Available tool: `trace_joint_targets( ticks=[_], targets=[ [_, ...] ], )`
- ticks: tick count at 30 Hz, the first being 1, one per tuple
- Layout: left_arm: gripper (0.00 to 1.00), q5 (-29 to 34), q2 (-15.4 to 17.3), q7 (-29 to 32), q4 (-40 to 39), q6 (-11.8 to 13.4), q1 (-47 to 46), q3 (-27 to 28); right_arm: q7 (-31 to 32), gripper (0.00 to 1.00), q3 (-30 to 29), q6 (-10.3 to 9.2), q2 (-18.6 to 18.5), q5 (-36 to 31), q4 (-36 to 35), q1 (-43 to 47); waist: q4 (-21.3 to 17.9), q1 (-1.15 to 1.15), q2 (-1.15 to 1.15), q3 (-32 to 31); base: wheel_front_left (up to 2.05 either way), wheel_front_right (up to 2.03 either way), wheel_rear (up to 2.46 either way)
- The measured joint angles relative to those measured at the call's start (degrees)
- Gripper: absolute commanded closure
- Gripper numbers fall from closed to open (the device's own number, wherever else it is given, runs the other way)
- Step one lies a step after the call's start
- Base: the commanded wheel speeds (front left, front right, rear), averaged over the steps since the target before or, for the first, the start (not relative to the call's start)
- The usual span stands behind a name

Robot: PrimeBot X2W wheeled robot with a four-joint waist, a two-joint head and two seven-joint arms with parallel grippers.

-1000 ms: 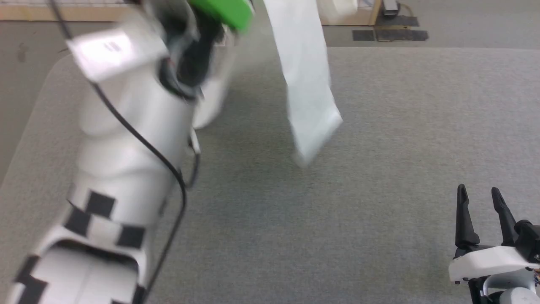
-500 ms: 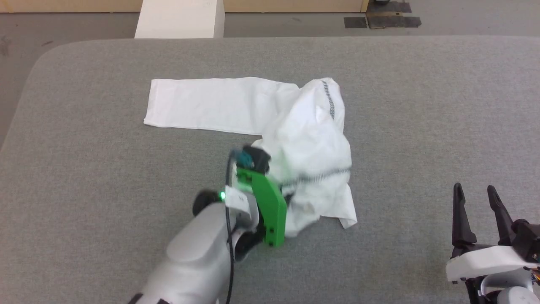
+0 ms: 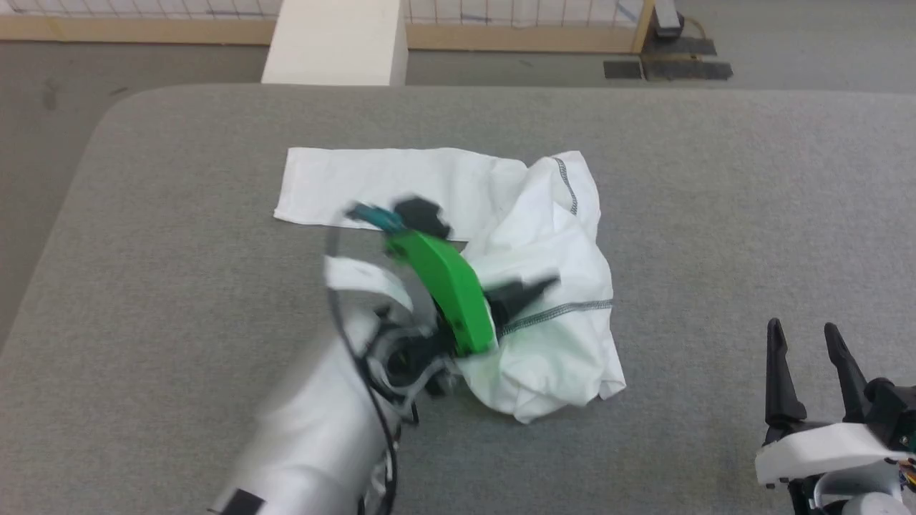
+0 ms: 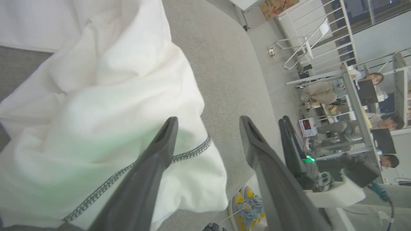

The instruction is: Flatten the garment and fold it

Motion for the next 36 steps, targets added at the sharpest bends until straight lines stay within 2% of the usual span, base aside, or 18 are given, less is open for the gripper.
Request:
trace_joint_targets(
  ticks=[3,5,7,11,14,17,18,20,27,36],
  targets=[
    [0.00,-4.3,0.6,-3.0,-5.1,1.1,0.0,6.3,0.0,0.00,0.4,0.00,0.0,0.0,0.2,0.5,0.7,0.00,0.00,-0.9,0.00,0.00,0.00],
    [0.00,-4.4,2.0,-6.5,-7.6,1.9,0.1,9.6,0.0,0.00,0.7,0.00,0.0,0.2,0.4,0.5,1.1,0.00,0.00,-1.4,0.00,0.00,0.00],
    [0.00,-2.4,4.8,-13.1,-9.8,2.5,0.4,13.0,0.0,0.00,1.3,0.00,0.0,0.5,0.5,0.5,1.5,0.00,0.00,-1.9,0.00,0.00,0.00],
    [0.00,8.6,11.1,-28.5,-11.2,3.8,3.4,16.4,0.0,0.00,2.6,0.00,0.0,0.9,1.4,0.4,1.7,0.00,0.00,-2.4,0.00,0.00,0.00],
    [0.00,17.3,14.2,-39.3,-11.2,5.5,7.6,16.5,0.0,0.00,3.3,0.00,0.0,0.9,1.9,0.4,1.7,0.00,0.00,-2.4,0.00,0.00,0.00],
    [0.00,24.7,15.9,-42.5,-11.7,7.5,12.4,16.6,0.0,0.00,3.9,0.00,0.0,0.9,2.1,0.3,1.8,0.00,0.00,-2.3,0.00,0.00,0.00],
    [0.00,31.4,15.6,-42.7,-14.7,9.2,17.2,18.4,0.9,0.00,4.2,0.00,0.0,1.2,2.0,0.2,2.1,0.00,0.00,-2.0,0.00,0.00,0.00],
    [0.00,36.9,14.0,-42.9,-18.5,9.6,21.9,21.6,2.9,0.00,4.8,0.00,0.0,1.5,1.8,0.0,2.2,0.00,0.00,-1.7,0.00,0.00,0.00],
    [0.00,41.3,7.9,-42.9,-19.5,6.8,29.5,26.3,10.9,0.00,7.9,0.01,0.0,2.8,0.2,-0.3,2.5,0.00,0.00,-1.2,0.00,0.00,0.00],
    [0.00,46.2,3.9,-42.9,-21.3,3.7,31.6,31.1,32.2,0.00,20.9,0.00,0.0,4.5,-5.7,-7.1,2.5,0.00,0.00,-0.3,0.00,0.00,0.00]
  ],
)
